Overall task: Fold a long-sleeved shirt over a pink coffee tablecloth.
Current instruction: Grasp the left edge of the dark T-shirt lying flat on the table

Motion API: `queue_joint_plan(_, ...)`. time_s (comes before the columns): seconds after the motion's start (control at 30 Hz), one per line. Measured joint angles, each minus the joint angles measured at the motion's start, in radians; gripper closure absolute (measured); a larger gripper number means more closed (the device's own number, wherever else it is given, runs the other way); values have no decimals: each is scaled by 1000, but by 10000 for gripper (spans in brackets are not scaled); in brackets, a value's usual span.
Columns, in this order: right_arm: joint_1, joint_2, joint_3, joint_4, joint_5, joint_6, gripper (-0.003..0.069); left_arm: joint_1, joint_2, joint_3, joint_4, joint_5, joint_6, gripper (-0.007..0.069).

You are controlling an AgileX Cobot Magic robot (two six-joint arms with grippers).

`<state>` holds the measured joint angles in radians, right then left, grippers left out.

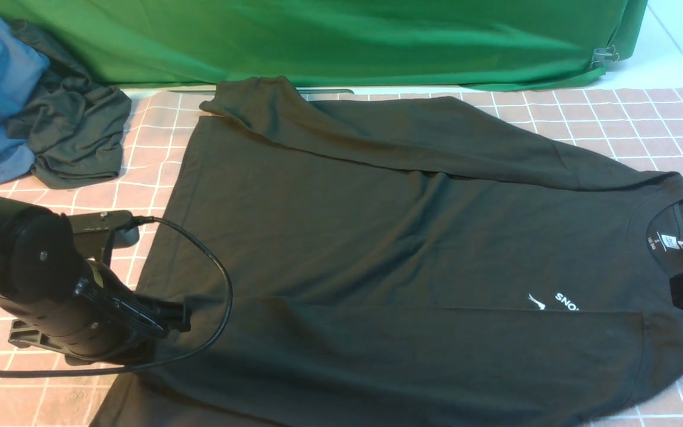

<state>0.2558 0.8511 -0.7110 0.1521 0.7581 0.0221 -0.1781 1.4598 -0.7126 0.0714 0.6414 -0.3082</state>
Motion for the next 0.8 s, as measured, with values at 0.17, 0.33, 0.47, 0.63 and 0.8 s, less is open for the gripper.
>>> queue_joint_plan(0.17,0,0,0,0,0,0,517,0,0,0,3,-1,0,275)
queue_joint_plan(0.33,0,0,0,0,0,0,516,0,0,0,2,-11,0,205)
queue_joint_plan(0.47,0,0,0,1,-1,0,515,0,0,0,1,-11,4,207)
queue_joint_plan(0.63,0,0,0,2,-6,0,515,0,0,0,-33,-11,43,349)
queue_joint_plan(0.8,0,0,0,2,-10,0,515,0,0,-1,-78,-4,129,550)
